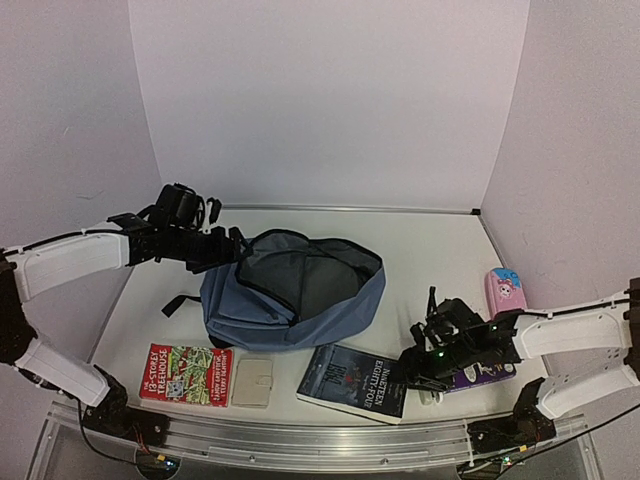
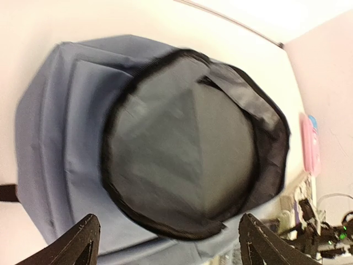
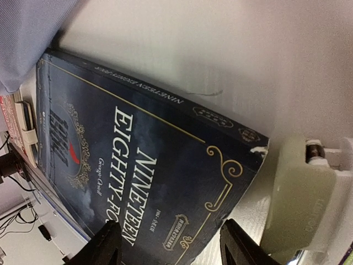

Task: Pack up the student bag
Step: Adjust the student bag at the center of the board, then pick up the book from the center of the board.

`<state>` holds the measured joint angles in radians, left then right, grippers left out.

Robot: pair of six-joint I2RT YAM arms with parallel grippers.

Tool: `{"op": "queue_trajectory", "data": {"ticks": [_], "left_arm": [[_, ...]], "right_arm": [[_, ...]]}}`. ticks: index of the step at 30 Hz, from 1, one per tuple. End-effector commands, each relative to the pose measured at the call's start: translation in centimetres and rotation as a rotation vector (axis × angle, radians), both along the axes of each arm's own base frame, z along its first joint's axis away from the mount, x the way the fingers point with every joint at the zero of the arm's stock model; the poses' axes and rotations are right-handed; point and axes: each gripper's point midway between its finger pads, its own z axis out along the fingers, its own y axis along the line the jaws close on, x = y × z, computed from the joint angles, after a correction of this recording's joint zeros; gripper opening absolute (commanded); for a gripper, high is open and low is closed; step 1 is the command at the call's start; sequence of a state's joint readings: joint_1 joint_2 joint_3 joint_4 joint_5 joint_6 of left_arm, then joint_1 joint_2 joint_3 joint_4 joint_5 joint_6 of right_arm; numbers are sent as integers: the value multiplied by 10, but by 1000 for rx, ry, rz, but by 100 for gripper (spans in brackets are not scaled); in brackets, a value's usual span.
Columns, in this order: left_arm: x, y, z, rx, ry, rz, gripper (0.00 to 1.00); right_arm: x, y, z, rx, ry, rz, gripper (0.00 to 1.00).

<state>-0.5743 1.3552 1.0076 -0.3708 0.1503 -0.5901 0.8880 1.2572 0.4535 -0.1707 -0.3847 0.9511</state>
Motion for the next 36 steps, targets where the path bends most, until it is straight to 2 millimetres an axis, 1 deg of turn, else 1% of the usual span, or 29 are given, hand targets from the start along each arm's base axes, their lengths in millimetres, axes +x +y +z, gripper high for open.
{"op": "queue_trajectory", "data": {"ticks": [1,4,5,7,8,10,12,14,16,17,19,20,23,25,27,30,36], "left_arm": [[-38,-3,-16,-34,87,29,87],[-51,3,-30,-57,119,49,88],[-53,5,-33,-55,123,56,89],[-57,7,-35,-44,129,50,92],[-57,6,-35,-38,130,38,93],[-58,2,-36,-30,142,1,97],[-55,-2,-37,-13,159,-17,98],[-49,-5,-34,-21,158,-26,99],[-41,-4,-28,-64,144,-20,100],[-38,-3,-24,-96,139,-19,100],[-32,3,-20,-143,144,4,100],[-30,6,-20,-155,147,17,100],[-27,14,-20,-162,148,39,100],[-28,16,-20,-161,146,41,100],[-30,18,-19,-157,147,42,100],[-32,22,-18,-145,144,48,100],[-32,25,-19,-136,142,54,100]], "right_arm": [[8,32,15,81,-48,23,60],[9,48,21,84,-80,44,59],[9,50,22,66,-97,47,58],[13,44,25,-1,-139,40,60],[18,38,28,-43,-171,30,62],[26,28,47,-119,-278,38,66],[34,24,74,-171,-389,58,71],[32,36,99,-153,-469,136,75],[26,48,109,-146,-511,214,80],[22,54,110,-154,-525,264,82],[13,69,105,-187,-535,356,85],[4,78,98,-206,-535,425,85],[-27,104,71,-261,-533,622,86],[-42,114,51,-299,-513,718,86],[-52,119,35,-340,-510,787,86],[-54,125,26,-391,-541,831,87],[-45,118,6,-568,-591,866,87]]}}
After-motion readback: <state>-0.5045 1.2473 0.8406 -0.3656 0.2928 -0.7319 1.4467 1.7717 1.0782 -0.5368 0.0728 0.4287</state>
